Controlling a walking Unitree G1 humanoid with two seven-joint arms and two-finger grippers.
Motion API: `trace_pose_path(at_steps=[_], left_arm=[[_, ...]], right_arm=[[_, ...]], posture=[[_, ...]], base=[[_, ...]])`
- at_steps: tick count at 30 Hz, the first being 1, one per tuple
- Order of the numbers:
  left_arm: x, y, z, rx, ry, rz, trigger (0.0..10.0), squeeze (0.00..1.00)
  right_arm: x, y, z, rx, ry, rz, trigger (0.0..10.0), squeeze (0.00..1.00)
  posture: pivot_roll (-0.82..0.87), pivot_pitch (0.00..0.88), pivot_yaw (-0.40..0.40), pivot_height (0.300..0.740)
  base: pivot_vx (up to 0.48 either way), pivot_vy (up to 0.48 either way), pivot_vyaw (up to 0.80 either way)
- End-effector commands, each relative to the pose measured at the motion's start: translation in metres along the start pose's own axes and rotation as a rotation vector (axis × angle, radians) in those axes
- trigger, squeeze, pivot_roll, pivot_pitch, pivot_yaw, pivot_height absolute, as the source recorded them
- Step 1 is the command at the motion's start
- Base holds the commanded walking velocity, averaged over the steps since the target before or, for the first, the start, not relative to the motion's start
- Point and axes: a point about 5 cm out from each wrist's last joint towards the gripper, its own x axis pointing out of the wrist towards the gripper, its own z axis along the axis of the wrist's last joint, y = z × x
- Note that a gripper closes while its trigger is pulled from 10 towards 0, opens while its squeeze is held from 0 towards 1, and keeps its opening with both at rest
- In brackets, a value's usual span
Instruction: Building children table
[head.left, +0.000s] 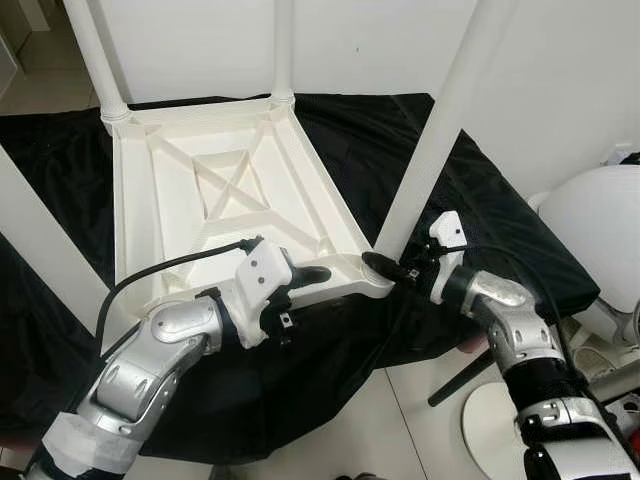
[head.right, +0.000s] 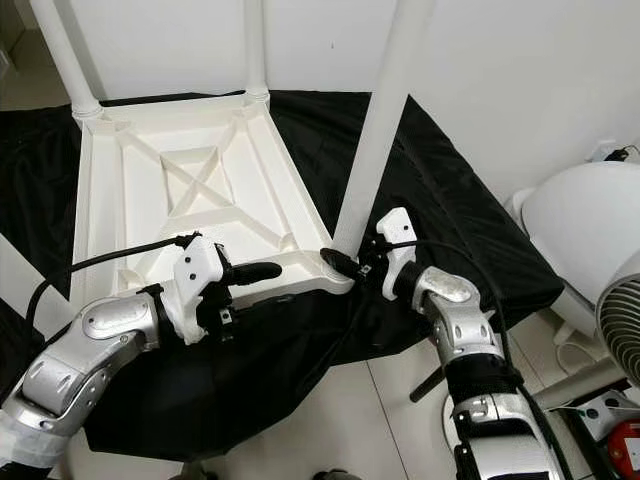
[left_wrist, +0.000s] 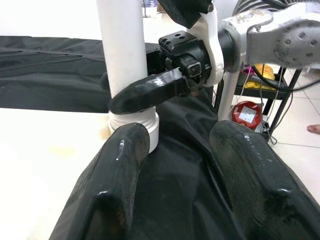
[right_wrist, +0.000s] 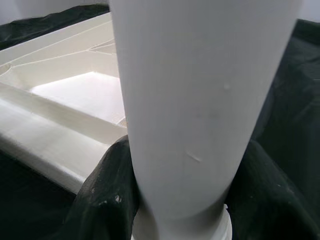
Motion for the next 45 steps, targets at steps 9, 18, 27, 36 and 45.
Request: trace_pose_path(at_steps=[9, 18, 27, 36, 45], left_arm=[[-0.004, -0.005, -0.001, -0.018, 0.006, -0.016, 10.0, 0.0], [-0.005, -0.006, -0.001, -0.02, 0.007, -0.015, 10.0, 0.0], [-0.005, -0.007, -0.002, -0.02, 0.011, -0.016, 10.0, 0.0], [-0.006, -0.003, -0.004, -0.008, 0.028, -0.012, 10.0, 0.0], [-0.005, 0.007, -0.023, 0.028, 0.14, 0.067, 10.0, 0.0]], right_arm=[[0.003, 0.025, -0.01, 0.07, 0.003, -0.363, 0.0, 0.0], [0.009, 0.058, -0.011, 0.094, 0.014, -0.613, 0.0, 0.0], [0.013, 0.069, 0.005, 0.144, -0.062, -0.688, 2.9, 0.0], [-0.011, 0.063, 0.017, 0.098, -0.154, -0.686, 10.0, 1.0], [-0.026, 0.063, 0.024, 0.085, -0.204, -0.65, 10.0, 0.0]], posture=[[0.05, 0.109, -0.046, 0.74], [0.07, 0.105, -0.063, 0.74], [0.06, 0.092, -0.05, 0.74], [0.05, 0.092, -0.047, 0.74], [0.04, 0.102, -0.047, 0.74]], base=[[0.0, 0.0, 0.0], [0.0, 0.0, 0.0], [0.0, 0.0, 0.0], [0.0, 0.0, 0.0], [0.0, 0.0, 0.0]])
